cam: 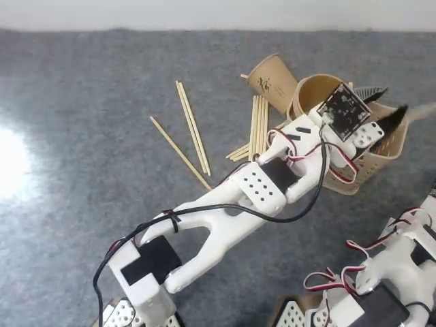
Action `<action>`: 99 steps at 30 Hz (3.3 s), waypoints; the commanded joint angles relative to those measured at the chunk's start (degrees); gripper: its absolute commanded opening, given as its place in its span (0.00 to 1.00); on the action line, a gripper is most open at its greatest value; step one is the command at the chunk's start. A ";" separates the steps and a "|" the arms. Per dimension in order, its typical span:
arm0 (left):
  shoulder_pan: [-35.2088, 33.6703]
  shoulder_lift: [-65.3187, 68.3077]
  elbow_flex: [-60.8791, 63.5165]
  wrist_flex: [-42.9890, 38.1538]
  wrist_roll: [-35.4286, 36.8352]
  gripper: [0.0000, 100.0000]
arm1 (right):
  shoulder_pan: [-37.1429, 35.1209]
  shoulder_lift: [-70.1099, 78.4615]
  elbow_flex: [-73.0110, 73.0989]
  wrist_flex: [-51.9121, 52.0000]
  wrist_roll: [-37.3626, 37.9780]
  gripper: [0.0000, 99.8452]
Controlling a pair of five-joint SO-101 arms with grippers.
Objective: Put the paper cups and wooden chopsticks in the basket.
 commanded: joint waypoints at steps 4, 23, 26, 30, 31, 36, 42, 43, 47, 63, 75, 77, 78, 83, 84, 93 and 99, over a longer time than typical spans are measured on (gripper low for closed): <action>1.41 -1.76 0.13 -1.58 0.09 0.21 | -1.27 -1.27 -0.26 -0.84 1.32 0.22; -13.36 -51.16 0.48 45.63 -14.59 0.21 | -1.54 -1.71 -6.86 7.96 1.14 0.22; -22.42 -57.76 0.48 51.69 -14.77 0.21 | -1.54 -1.71 -11.69 12.70 1.41 0.22; -36.13 -63.30 1.01 56.62 -14.51 0.21 | -1.54 -1.80 -18.29 18.59 1.49 0.22; -39.74 -64.26 1.71 58.20 -14.51 0.21 | -1.54 -1.80 -20.04 20.62 1.49 0.22; -52.22 -65.23 9.19 63.38 -14.51 0.21 | -3.74 -1.80 -28.84 33.19 5.89 0.22; -61.36 -65.23 24.40 63.12 -14.42 0.21 | -7.43 -1.80 -40.53 51.74 10.37 0.22; -62.24 -65.32 26.77 62.24 -14.42 0.21 | -8.48 -1.80 -42.20 54.64 11.34 0.22; -66.29 -65.67 36.09 54.68 -12.40 0.21 | -12.79 -1.89 -46.86 64.48 14.15 0.22; -72.53 -65.23 69.32 24.97 -4.22 0.21 | -47.25 -33.80 -39.74 68.62 4.48 0.14; -72.62 -65.23 77.58 20.13 -4.31 0.21 | -74.24 -13.58 -42.02 60.09 -5.10 0.19; -72.62 -65.23 78.29 20.13 -4.31 0.21 | -76.00 -8.57 -43.78 57.71 -5.80 0.19; -72.62 -65.67 78.90 20.13 -4.31 0.21 | -76.18 -6.02 -44.92 56.48 -5.80 0.19; -73.41 -65.67 79.96 20.04 -6.68 0.21 | -76.18 7.43 -54.15 53.93 -5.89 0.19; -73.76 -65.67 79.96 19.96 -6.95 0.21 | -76.35 10.15 -56.44 53.76 -5.89 0.19; -73.49 -65.67 80.04 19.78 -6.95 0.21 | -74.33 33.89 -75.69 50.59 -12.04 0.19; -71.38 -65.49 80.04 19.96 -7.21 0.21 | -74.68 46.20 -86.59 50.24 -19.60 0.19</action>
